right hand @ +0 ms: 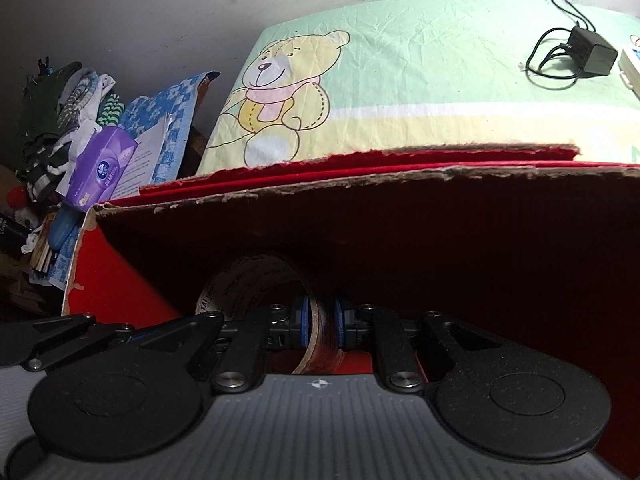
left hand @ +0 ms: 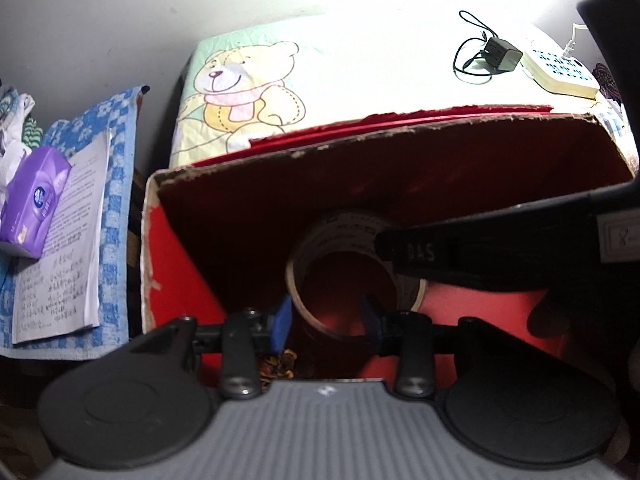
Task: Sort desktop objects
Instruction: 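Lift the tape roll with the right gripper and carry it over the red box, then lower the tape roll into the red box and open the right gripper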
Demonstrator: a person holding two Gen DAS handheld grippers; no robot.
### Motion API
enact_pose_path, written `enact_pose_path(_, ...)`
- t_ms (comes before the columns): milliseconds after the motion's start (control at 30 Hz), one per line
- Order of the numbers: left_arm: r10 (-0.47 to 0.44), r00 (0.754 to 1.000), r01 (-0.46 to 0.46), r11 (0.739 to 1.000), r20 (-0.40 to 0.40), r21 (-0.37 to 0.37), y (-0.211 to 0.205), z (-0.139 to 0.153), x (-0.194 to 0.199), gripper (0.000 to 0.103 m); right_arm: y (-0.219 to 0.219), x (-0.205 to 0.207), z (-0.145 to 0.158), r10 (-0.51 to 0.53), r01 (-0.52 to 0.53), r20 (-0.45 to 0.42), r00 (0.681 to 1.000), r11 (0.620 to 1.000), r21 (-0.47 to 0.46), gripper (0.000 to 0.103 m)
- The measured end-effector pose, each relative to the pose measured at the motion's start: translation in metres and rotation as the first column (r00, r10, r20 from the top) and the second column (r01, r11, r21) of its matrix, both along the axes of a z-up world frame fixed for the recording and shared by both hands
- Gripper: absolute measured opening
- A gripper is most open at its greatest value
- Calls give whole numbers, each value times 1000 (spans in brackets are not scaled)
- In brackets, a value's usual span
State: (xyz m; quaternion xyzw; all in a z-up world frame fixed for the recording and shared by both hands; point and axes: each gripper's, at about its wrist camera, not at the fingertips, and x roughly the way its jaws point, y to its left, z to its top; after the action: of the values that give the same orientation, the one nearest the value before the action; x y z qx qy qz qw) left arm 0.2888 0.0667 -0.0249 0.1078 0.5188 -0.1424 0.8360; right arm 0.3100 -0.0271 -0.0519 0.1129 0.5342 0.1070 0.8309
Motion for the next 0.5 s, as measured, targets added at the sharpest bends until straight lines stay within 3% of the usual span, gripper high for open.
enact_pose_path(200, -13, 1000, 13, 996, 9, 92, -10, -2, -5, 46, -11, 1, -3, -4, 6, -26, 1000, 995, 97, 16)
enact_pose_path(333, -26, 999, 24, 996, 25, 83, -5, 9, -14, 46, -3, -2, -2, 46, -44, -23, 999, 996, 78, 16)
enact_pose_path(433, -22, 997, 16, 996, 68, 88, -1, 19, -21, 58, 3, 0, -4, 96, -93, -36, 995, 993, 77, 16)
enact_pose_path(500, -18, 997, 11, 995, 70, 96, 3, 17, -22, 61, 6, 1, -11, 158, -145, -83, 984, 979, 143, 14)
